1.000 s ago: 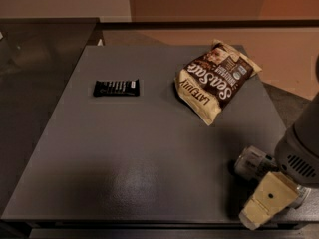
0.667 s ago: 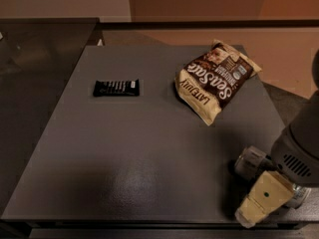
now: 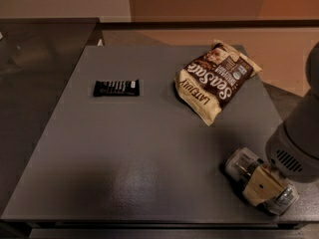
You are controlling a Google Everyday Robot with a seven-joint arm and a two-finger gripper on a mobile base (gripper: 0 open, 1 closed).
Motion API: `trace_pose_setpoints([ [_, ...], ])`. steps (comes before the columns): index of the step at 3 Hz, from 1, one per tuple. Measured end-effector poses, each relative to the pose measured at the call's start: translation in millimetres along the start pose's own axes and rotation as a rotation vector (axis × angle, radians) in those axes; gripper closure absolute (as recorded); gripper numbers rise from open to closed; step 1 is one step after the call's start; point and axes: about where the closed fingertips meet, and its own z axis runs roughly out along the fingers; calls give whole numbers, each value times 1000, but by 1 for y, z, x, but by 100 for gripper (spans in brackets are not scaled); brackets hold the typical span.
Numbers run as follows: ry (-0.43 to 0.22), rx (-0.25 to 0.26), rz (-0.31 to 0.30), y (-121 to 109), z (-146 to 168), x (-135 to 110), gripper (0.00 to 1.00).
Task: Place 7up can upright
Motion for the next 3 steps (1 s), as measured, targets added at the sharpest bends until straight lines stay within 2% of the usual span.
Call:
trace_pose_setpoints([
  [1,4,-23,4,4,-2,0,65],
  [2,17,-25,22,1,-7,2,88],
  [3,43,-25,85,-15,-12,6,100],
])
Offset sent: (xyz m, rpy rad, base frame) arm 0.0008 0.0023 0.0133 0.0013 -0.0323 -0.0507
